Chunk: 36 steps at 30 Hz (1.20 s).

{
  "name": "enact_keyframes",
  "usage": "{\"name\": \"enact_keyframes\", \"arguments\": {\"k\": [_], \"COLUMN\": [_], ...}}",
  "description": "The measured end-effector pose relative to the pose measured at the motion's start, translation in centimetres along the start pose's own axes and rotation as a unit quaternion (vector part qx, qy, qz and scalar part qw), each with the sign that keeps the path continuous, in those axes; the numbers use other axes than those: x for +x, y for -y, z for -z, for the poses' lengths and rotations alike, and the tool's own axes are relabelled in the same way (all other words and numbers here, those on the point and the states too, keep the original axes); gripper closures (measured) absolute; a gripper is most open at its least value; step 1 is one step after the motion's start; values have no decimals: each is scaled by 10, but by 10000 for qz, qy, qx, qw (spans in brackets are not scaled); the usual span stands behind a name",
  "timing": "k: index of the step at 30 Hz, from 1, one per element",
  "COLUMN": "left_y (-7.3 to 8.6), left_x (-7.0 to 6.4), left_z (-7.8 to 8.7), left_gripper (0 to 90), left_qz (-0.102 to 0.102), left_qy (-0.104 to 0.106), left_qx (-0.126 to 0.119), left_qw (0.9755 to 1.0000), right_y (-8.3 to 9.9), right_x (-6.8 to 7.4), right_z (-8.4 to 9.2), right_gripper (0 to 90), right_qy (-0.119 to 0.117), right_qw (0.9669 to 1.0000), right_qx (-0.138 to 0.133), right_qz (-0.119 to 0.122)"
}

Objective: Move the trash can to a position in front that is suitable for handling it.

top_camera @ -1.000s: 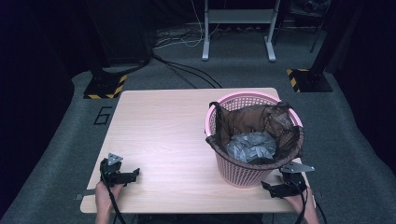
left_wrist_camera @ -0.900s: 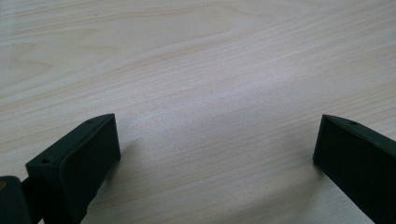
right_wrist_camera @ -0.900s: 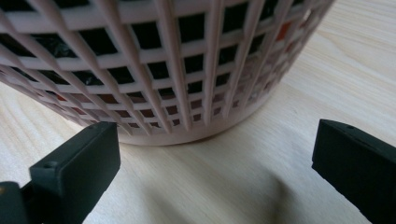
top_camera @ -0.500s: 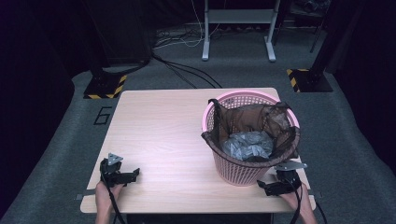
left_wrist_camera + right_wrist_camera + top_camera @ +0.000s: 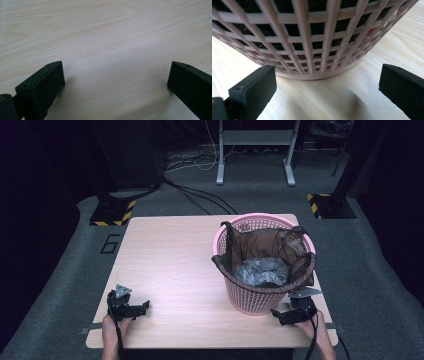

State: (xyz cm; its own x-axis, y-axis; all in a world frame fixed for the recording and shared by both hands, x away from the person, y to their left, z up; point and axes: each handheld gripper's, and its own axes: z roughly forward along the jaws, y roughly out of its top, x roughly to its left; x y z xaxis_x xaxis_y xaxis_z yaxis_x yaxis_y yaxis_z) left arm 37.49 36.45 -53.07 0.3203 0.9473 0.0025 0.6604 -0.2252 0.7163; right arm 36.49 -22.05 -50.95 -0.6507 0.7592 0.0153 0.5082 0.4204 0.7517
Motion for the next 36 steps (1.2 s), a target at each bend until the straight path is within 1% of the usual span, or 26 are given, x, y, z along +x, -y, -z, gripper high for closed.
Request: {"name": "enact_keyframes", "arguments": {"k": [3,7,9,16,18,21,22,25,28,29,30,36], "left_y": [0,0,0,0,0,0,0,0,0,0,0,0], "left_x": [1,0,0,0,0,-1,0,0,0,0,0,0], "left_z": [0,0,0,0,0,0,0,0,0,0,0,0], "left_gripper": [11,11,11,11,11,12,11,11,12,12,12,12], "left_qz": [3,15,15,6,7,3,11,15,15,14,14,11], "left_qy": [25,28,28,27,12,2,16,33,27,27,26,30], "left_qx": [12,8,9,2,-6,-10,-6,9,4,5,5,3], "left_qw": [10000,10000,10000,10000,10000,10000,10000,10000,10000,10000,10000,10000], "right_y": [-3,-8,-10,-21,-23,-27,-28,-32,-37,-39,-40,-54], "right_x": [1,1,1,-3,-4,-5,-3,-3,-4,-3,-4,-3], "right_z": [-3,-5,-6,-10,-14,-20,-22,-27,-33,-35,-37,-50], "right_gripper": [7,7,7,7,8,9,12,22,22,22,22,22], "right_qy": [0,-8,-43,-98,-99,-162,-214,-282,-281,-316,-282,-448], "right_qw": [10000,9999,9999,9998,9997,9994,9994,9992,9988,9989,9987,9978], "right_qx": [11,57,60,-18,20,121,131,95,90,61,76,35], "right_qz": [7,117,121,179,215,295,254,279,394,331,417,485]}}
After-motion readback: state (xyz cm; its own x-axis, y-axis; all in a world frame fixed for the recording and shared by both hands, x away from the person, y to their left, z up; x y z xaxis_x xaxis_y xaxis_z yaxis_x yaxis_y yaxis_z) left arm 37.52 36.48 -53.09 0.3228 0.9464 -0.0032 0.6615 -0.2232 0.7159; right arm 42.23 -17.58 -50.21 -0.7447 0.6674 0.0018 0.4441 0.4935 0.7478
